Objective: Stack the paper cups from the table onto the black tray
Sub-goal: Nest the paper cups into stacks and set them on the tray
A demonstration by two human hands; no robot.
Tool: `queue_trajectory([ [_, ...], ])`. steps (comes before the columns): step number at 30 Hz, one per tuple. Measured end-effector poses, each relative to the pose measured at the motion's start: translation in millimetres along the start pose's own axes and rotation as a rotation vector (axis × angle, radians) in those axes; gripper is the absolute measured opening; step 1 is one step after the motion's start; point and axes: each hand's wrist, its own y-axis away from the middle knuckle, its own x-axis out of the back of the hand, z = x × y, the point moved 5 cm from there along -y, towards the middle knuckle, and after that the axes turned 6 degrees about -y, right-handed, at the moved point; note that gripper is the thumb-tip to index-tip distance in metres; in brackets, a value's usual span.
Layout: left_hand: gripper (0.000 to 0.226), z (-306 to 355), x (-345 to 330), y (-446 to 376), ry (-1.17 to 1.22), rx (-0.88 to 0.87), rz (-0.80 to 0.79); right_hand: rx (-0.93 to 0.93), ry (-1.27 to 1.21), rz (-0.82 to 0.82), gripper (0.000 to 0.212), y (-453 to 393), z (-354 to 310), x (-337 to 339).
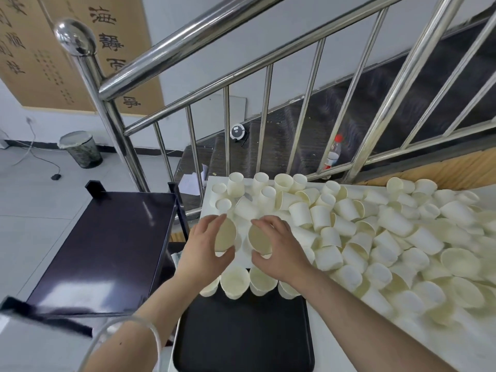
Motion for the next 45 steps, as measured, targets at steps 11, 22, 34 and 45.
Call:
queue_trajectory([
  [11, 0.072, 4.7, 7.0, 89.1, -0.107, 0.07, -0.095, 0.004, 0.011, -0.158, 0.066, 81.3, -21.1, -26.3],
  [22, 0.094, -43.2, -25.8, 137.0, -0.234, 0.253, -0.356, -0.119, 0.125, -0.361, 0.078, 106.1, -8.1, -76.0],
  [34, 0.091, -71.0, -59.2, 130.0, -0.156, 0.283, -0.393, -0.164, 0.146, -0.409, 0.088, 92.4, 3.9, -112.0],
  [45, 0.093, -80.9, -59.5, 121.4, -0.09, 0.283, -0.336, -0.167, 0.114, -0.387, 0.085, 81.4, 2.9, -115.9],
])
